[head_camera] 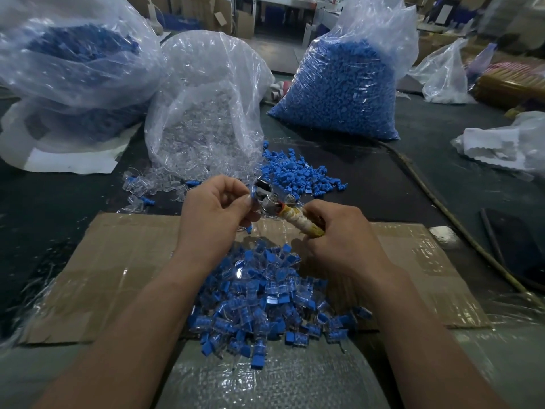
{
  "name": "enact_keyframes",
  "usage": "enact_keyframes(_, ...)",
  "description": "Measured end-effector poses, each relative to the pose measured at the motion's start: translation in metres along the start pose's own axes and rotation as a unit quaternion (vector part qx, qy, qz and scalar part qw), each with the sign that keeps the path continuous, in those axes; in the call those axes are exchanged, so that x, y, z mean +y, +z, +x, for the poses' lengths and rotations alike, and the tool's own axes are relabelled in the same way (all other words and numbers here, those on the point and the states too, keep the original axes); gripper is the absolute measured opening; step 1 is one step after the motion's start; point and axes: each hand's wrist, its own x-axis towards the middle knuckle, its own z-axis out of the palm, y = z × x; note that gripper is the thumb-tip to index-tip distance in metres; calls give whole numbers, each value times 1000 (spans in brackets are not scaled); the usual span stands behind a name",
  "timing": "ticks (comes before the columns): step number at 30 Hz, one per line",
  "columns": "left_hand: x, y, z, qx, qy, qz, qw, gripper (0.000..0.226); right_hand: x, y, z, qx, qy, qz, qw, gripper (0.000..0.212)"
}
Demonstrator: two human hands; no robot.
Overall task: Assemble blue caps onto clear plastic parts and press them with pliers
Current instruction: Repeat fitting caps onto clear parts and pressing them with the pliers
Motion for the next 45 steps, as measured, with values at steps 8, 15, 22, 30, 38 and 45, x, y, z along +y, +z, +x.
enact_keyframes(8,-2,-19,9,4,-40,-62,997,19,11,-3,4,-12,11,-5,1000,33)
enact_keyframes(15,6,-19,2,-147,-78,-16,986,6,18,-5,5,-36,67,-1,997,60)
enact_keyframes(22,10,-13,-4,-275,-60,15,959,13,22,-1,8,-71,72,-52,994,76)
enact_keyframes(30,1,-20,5,-168,-58,33,984,9,26,-4,7,-111,67,-21,991,83)
enact_keyframes(38,-28,-37,41,64,-42,269,960,22,33,-5,8,-89,69,15,994,66)
enact_keyframes(45,-32,-28,72,16,-34,468,883,35,35,-4,9,-76,61,19,995,59)
